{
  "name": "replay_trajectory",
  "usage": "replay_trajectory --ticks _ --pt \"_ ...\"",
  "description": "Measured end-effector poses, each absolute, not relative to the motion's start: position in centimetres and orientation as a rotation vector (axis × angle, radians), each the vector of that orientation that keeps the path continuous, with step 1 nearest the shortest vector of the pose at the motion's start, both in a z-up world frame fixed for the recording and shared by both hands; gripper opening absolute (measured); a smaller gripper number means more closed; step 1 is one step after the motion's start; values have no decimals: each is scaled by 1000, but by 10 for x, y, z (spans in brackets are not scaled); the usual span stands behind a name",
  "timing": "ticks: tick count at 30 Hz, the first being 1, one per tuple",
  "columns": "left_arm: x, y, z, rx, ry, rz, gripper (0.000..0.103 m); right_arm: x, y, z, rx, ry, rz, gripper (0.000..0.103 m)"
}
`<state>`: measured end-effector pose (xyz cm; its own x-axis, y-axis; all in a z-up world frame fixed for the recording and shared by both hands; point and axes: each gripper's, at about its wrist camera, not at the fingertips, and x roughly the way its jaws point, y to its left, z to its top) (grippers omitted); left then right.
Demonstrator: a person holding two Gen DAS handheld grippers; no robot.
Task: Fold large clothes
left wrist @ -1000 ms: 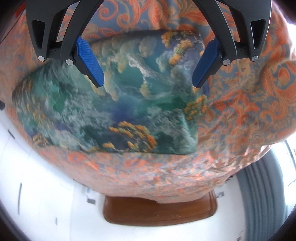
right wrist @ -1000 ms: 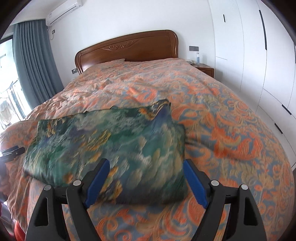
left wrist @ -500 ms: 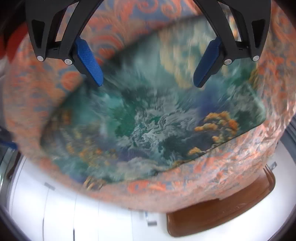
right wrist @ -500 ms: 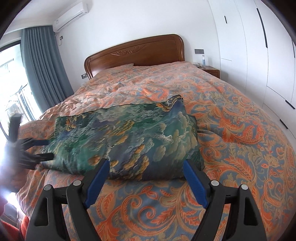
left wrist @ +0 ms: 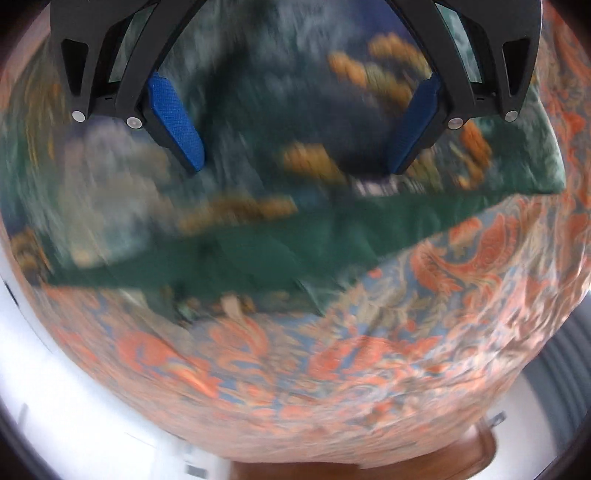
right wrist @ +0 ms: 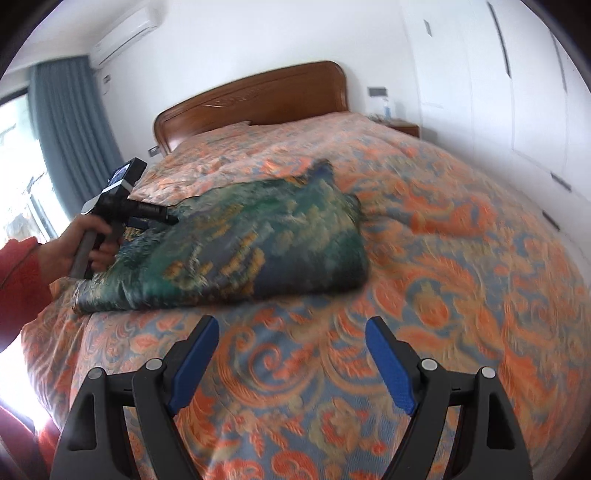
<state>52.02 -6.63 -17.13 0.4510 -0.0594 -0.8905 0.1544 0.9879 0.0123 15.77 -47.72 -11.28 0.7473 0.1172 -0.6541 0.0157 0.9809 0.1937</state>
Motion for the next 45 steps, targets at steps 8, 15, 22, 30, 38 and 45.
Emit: replay_trajectory --ticks 8,15,22,30,38,45 --pt "489 -67 -166 95 1045 -209 98 142 -498 -126 282 744 32 84" --pt "409 -68 -166 222 973 -277 98 166 -503 -125 319 735 57 84" --pt "359 -64 -173 226 938 -282 98 178 -484 -129 331 742 120 84" --pt "325 -67 -178 212 910 -260 98 172 -483 -140 361 785 141 84" --pt "282 -73 -177 192 903 -279 98 165 -484 -135 327 824 158 84" --pt "251 -65 -174 144 912 -307 98 156 -468 -115 291 766 172 84"
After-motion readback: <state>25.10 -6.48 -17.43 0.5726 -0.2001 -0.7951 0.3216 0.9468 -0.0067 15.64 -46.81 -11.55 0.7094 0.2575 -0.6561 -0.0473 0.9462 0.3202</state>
